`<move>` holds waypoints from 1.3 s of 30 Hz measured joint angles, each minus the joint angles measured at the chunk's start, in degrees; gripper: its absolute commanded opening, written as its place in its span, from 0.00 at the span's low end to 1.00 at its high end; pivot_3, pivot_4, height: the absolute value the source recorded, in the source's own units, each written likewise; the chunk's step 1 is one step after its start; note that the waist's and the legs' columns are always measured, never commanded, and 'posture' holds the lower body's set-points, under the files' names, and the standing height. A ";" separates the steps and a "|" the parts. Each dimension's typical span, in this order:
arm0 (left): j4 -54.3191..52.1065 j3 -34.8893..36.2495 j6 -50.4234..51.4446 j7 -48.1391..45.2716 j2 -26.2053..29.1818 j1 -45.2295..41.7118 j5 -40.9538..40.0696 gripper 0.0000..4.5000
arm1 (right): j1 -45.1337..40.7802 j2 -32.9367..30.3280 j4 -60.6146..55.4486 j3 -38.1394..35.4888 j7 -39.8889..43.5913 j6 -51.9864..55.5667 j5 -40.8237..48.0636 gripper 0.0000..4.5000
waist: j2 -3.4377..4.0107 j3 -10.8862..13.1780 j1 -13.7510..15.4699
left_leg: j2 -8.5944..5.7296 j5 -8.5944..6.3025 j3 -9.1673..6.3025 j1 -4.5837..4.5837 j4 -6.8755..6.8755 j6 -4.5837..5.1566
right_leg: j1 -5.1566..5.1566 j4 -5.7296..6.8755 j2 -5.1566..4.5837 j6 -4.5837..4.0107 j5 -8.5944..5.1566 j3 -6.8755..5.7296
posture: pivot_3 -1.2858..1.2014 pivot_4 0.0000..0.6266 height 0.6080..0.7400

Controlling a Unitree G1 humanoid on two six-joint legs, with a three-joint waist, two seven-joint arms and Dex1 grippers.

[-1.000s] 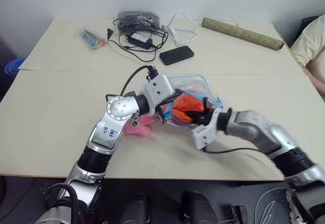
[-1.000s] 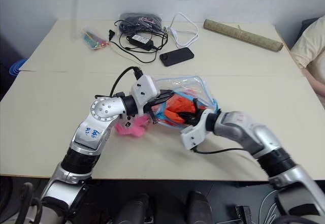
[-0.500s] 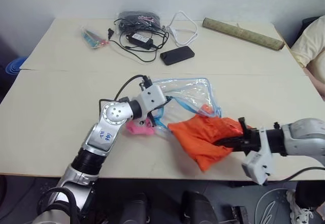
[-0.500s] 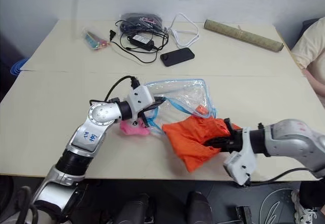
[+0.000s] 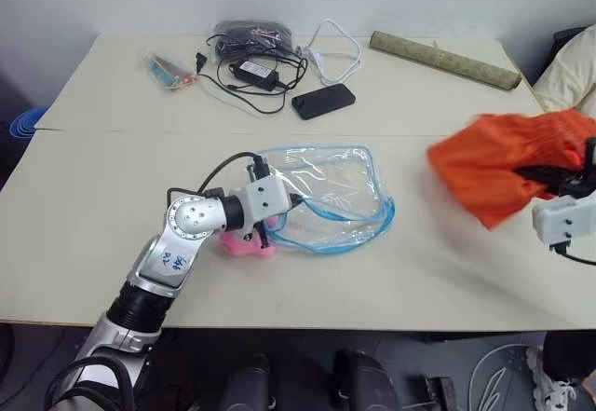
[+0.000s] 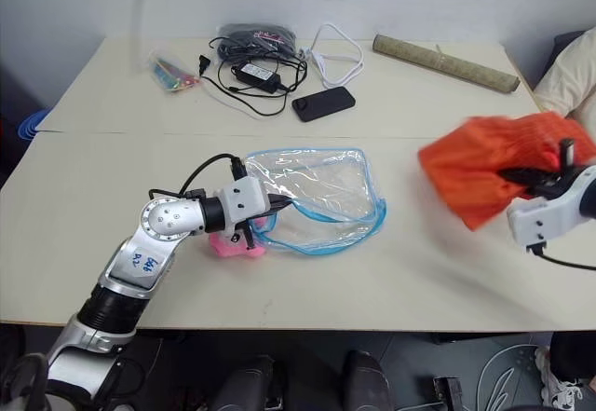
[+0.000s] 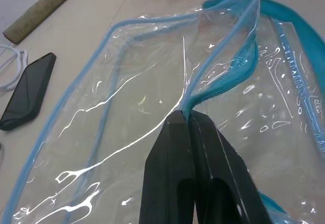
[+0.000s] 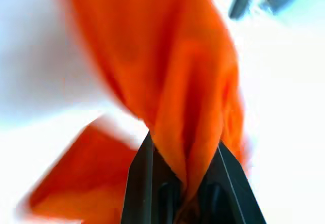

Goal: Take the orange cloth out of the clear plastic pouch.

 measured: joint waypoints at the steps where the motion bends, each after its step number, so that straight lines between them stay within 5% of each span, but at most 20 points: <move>1: -0.39 -0.10 0.08 -0.23 0.00 0.00 0.03 0.00 | -0.10 0.49 0.20 0.30 -0.79 0.50 -0.16 0.00 | 0.00 0.00 -0.01 | 0.00 0.00 0.03 0.00 0.00 0.00 | 0.00 0.00 0.00 0.00 0.00 0.00 | 0.52 0.24 1.00; 11: -5.71 -0.52 3.70 -6.34 0.04 0.73 -4.63 0.00 | 13.71 19.41 -7.72 2.46 6.21 17.43 17.73 0.00 | 0.00 0.00 0.10 | -0.03 0.00 0.03 0.00 0.08 0.02 | 0.07 0.07 -0.02 0.01 0.01 -0.08 | 0.52 0.24 1.00; 19: -5.71 0.86 5.96 -7.70 2.47 1.08 -5.59 0.49 | 17.40 24.04 -16.83 -2.05 17.14 38.88 35.42 0.60 | 0.02 -0.01 0.28 | -0.03 -0.01 -0.21 0.03 0.11 0.04 | 0.11 0.07 -0.01 0.01 0.01 -0.07 | 0.52 0.24 1.00; 25: -11.26 9.53 19.40 -8.43 2.81 2.49 -18.41 0.90 | 26.36 21.79 -25.87 -9.66 31.76 51.38 51.27 1.00 | 0.02 -0.01 1.37 | -0.03 -0.02 -0.26 -0.01 0.11 0.06 | 0.10 0.05 -0.02 0.02 0.01 -0.09 | 0.52 0.24 1.00; 27: -15.16 14.54 27.13 -10.14 6.06 4.03 -26.40 0.98 | 29.47 20.02 -27.62 -14.14 36.48 57.36 57.03 1.00 | 0.02 -0.01 1.38 | -0.03 -0.03 -0.27 0.00 0.12 0.07 | 0.11 0.07 -0.03 0.02 0.01 -0.08 | 0.52 0.24 1.00; 31: -17.38 25.71 36.95 -16.03 16.88 7.90 -38.48 0.98 | 32.54 13.12 -25.08 -26.51 45.51 71.31 66.58 1.00 | 0.04 0.00 1.27 | -0.01 -0.03 -0.25 0.09 0.10 0.07 | 0.14 0.06 -0.01 0.01 0.01 -0.06 | 0.52 0.24 1.00; 35: -9.37 34.94 37.91 -21.32 26.38 10.44 -40.95 0.98 | 33.41 7.01 -14.34 -33.40 52.24 75.97 67.80 1.00 | 0.02 -0.01 1.20 | -0.07 -0.06 -0.17 0.14 0.04 0.11 | 0.14 0.03 0.01 -0.03 -0.02 -0.05 | 0.52 0.24 1.00; 39: 0.38 38.79 33.90 -25.15 32.97 10.12 -39.60 0.98 | 29.02 6.80 -6.00 -32.76 54.47 75.60 66.86 1.00 | 0.02 0.00 0.98 | -0.08 -0.11 -0.01 0.15 0.01 0.14 | 0.04 0.03 -0.02 -0.01 -0.01 0.13 | 0.52 0.24 1.00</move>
